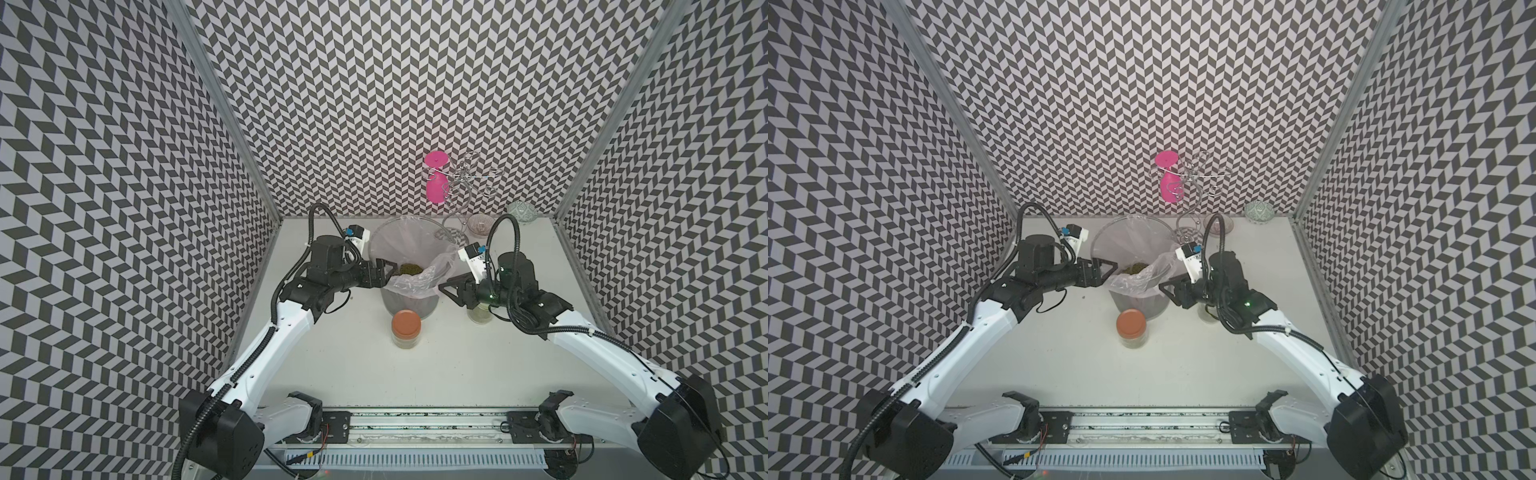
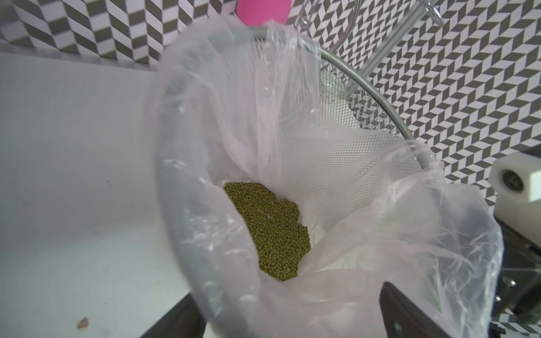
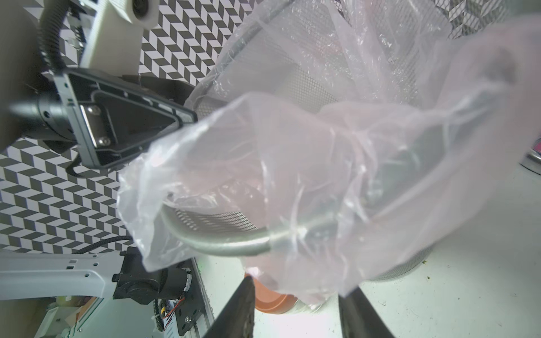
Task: Empty moldy mung beans from jars
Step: Move the trash bin to the center of the board.
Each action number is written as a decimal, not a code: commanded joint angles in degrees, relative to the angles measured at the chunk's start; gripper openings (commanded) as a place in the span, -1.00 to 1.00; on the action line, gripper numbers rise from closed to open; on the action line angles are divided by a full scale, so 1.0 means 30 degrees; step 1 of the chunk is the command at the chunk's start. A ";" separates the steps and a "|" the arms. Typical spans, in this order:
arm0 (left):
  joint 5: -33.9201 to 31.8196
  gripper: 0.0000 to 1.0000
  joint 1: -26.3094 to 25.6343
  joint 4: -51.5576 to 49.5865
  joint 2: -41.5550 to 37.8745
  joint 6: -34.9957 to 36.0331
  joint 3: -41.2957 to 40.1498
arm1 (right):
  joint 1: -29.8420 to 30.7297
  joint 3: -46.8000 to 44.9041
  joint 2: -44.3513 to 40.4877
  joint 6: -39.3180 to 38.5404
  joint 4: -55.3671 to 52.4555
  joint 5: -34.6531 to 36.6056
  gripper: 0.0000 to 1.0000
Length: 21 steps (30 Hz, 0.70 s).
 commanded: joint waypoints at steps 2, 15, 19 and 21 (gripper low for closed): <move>0.1337 0.78 -0.0829 0.2816 0.0714 -0.0500 0.0080 | 0.0063 0.0298 0.0875 -0.0099 0.2063 0.0728 -0.11; 0.0002 0.98 -0.1192 0.4263 0.3292 0.0028 0.1659 | -0.0899 0.3936 0.4342 -0.1491 0.0240 0.1968 0.06; -0.0820 0.99 -0.1225 0.3346 0.2616 0.0451 0.2216 | -0.0918 0.4393 0.3470 -0.2039 -0.1968 0.2608 0.33; -0.1473 0.99 -0.1240 0.2710 0.2014 0.0649 0.2323 | -0.0870 0.3842 0.2371 -0.2037 -0.2411 0.2943 0.43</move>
